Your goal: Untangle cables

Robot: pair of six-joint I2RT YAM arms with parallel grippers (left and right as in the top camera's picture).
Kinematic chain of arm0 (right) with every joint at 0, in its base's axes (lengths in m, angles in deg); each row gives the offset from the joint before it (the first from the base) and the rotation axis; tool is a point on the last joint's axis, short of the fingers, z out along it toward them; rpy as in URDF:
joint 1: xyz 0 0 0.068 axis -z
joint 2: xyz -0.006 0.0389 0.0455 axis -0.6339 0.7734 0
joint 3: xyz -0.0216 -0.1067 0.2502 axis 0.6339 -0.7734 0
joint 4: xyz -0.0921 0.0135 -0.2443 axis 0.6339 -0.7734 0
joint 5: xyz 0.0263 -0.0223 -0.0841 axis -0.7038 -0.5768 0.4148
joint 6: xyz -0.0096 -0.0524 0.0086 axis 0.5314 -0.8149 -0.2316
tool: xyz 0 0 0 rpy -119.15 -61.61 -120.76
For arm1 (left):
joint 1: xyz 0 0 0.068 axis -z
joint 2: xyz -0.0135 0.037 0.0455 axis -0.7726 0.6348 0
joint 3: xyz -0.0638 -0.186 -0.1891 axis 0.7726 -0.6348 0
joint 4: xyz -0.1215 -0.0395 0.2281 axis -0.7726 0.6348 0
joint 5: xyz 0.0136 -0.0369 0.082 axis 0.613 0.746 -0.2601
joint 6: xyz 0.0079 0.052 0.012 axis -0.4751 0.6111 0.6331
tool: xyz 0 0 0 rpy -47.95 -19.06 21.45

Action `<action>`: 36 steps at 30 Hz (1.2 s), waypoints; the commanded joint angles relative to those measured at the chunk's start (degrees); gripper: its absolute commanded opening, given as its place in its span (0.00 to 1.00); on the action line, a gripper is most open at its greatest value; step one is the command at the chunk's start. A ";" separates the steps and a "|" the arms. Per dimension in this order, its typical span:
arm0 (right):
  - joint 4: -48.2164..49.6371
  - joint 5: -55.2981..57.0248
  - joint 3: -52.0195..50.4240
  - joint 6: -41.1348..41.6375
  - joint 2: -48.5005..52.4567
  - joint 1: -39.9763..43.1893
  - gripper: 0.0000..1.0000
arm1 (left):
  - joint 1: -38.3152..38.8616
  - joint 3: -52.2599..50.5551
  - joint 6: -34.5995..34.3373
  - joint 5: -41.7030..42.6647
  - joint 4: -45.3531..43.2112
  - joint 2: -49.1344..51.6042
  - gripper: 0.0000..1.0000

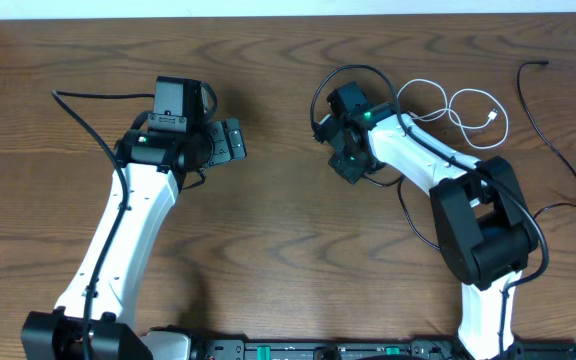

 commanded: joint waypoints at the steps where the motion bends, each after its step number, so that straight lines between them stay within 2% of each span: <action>1: 1.07 -5.05 1.44 1.79 -9.38 0.13 0.01 | -0.13 0.00 -0.04 -0.31 0.17 -0.24 0.98; 7: -0.09 0.02 1.44 4.09 -23.28 3.04 0.01 | -0.13 0.00 -0.04 -0.31 0.15 -0.24 0.98; 12: -6.99 8.74 1.42 6.03 -30.88 8.70 0.01 | -0.15 0.00 -0.04 -0.31 0.17 -0.24 0.98; 15: -11.93 11.93 1.42 6.80 -32.13 13.05 0.01 | -0.13 0.00 -0.04 -0.31 0.17 -0.24 0.98; 19: -14.67 16.70 1.27 14.73 -31.82 19.58 0.01 | -0.13 0.00 -0.04 -0.31 0.17 -0.24 0.98; 24: -15.12 9.81 0.98 17.70 -31.71 25.66 0.01 | -0.13 0.00 -0.04 -0.31 0.17 -0.24 0.98; 25: -15.12 8.31 0.98 17.70 -31.71 26.29 0.06 | -0.13 0.00 -0.04 -0.31 0.17 -0.24 0.98; 26: -15.15 7.45 0.98 17.70 -31.71 26.73 0.22 | -0.15 0.00 -0.04 -0.31 0.15 -0.24 0.98; 27: -15.17 7.13 0.98 17.73 -31.71 26.99 0.42 | -0.13 0.00 -0.04 -0.31 0.17 -0.24 0.98; 31: -15.30 6.93 0.98 17.73 -31.71 27.02 0.90 | -0.13 0.00 -0.04 -0.31 0.17 -0.24 0.98; 32: -15.30 6.84 0.98 17.73 -31.71 27.02 0.99 | -0.13 0.00 -0.04 -0.31 0.15 -0.26 0.98; 36: -15.28 6.73 0.98 17.73 -31.71 27.02 0.99 | -0.13 0.00 -0.04 -0.31 0.17 -0.24 0.98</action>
